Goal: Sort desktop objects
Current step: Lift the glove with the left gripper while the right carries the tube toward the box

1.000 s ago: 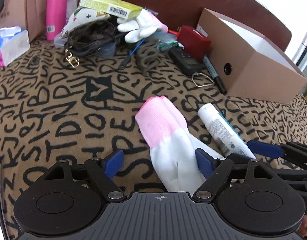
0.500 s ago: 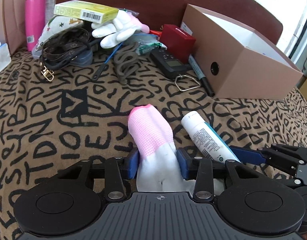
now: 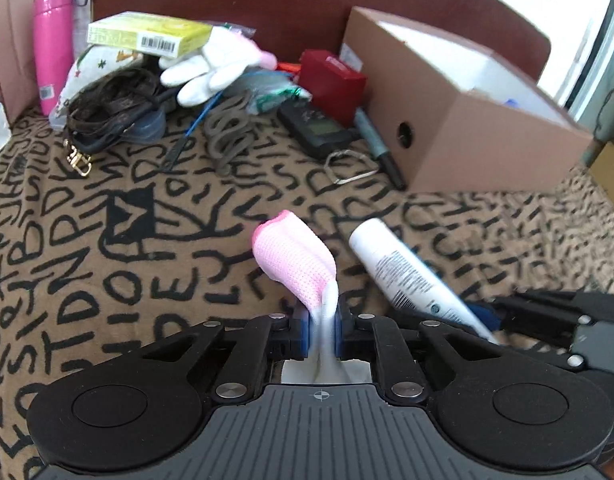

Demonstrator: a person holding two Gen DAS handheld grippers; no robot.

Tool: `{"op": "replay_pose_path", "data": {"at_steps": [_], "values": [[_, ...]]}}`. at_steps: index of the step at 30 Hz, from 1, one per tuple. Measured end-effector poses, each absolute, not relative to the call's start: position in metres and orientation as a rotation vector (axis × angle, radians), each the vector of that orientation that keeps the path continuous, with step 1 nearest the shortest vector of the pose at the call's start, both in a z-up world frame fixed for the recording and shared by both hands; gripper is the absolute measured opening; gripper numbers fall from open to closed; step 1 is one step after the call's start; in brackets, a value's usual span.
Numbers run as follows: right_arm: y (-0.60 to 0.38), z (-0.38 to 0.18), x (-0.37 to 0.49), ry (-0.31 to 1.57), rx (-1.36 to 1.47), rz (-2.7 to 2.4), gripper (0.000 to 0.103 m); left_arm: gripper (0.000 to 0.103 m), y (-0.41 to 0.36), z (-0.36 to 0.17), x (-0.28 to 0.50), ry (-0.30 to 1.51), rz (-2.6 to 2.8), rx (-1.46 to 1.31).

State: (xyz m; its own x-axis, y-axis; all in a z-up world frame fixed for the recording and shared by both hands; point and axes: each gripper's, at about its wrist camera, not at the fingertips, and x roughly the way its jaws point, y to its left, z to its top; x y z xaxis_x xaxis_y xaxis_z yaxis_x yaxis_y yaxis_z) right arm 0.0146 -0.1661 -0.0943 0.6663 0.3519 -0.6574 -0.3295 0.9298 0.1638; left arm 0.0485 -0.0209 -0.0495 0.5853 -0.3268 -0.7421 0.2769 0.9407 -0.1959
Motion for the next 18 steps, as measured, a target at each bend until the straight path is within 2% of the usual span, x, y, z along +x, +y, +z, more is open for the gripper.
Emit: {"op": "replay_pose_path", "data": {"at_steps": [8, 18], "values": [[-0.190, -0.063, 0.005, 0.655, 0.061, 0.365, 0.020, 0.008, -0.051, -0.013, 0.049, 0.792, -0.435, -0.055], [-0.240, 0.011, 0.016, 0.441, 0.049, 0.256, 0.020, 0.008, -0.106, 0.078, 0.079, 0.611, -0.566, -0.056]]}}
